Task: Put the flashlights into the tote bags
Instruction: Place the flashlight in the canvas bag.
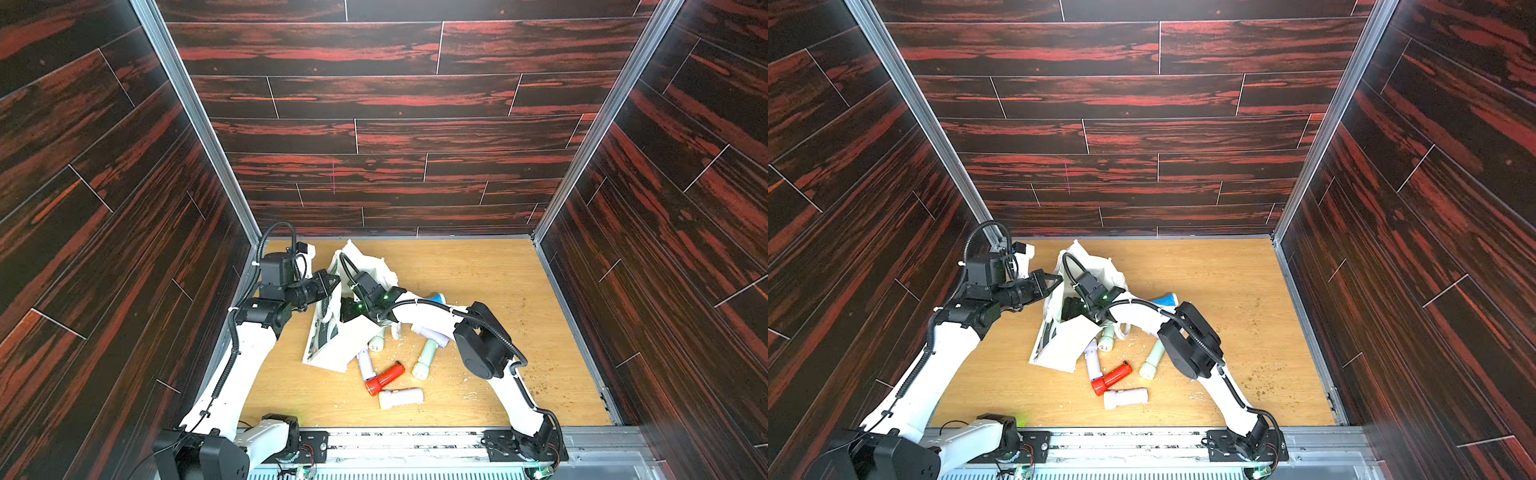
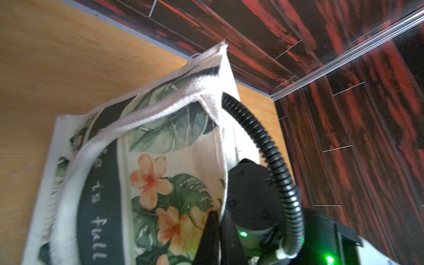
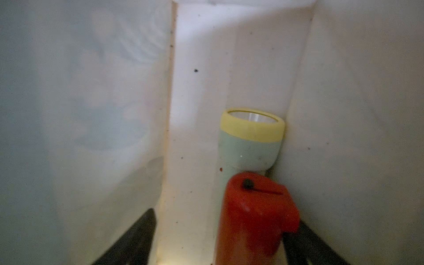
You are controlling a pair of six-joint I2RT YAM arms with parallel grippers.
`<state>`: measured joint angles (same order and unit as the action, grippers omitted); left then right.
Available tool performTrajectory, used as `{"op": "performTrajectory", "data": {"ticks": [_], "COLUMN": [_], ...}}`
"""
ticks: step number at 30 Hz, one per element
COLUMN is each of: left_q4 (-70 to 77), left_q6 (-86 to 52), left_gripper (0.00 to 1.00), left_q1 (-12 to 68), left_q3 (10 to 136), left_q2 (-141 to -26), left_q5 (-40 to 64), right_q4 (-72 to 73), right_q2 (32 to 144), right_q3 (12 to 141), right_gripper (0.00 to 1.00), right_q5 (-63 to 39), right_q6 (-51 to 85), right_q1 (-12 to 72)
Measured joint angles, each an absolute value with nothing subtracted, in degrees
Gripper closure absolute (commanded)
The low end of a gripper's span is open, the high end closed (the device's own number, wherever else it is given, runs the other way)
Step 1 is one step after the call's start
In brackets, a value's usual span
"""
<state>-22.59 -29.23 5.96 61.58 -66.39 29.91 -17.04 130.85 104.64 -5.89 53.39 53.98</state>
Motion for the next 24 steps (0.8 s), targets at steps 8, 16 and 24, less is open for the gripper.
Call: {"op": "performTrajectory", "data": {"ticks": [8,16,24], "left_q4": [-28.73,-33.1,-35.92], "left_q6": [-25.63,-23.29,-21.63], "left_gripper": [1.0,1.0,1.0], "left_q1": [6.0,6.02,6.09], "left_q3": [64.55,66.81,68.77], "left_q2": [-66.85,-67.53,-68.66], "left_q5": [25.61,21.5,16.86], "right_q4": [-16.67,-14.0,-6.59], "right_q2": [123.37,112.03,99.11], "right_q3": [103.44,98.39,84.05], "right_gripper": [0.04,0.01,0.01], "right_q5": [-3.27,0.84,5.61], "right_q6": [49.15,44.91,40.27], "right_q1": [53.28,52.93,52.97]}}
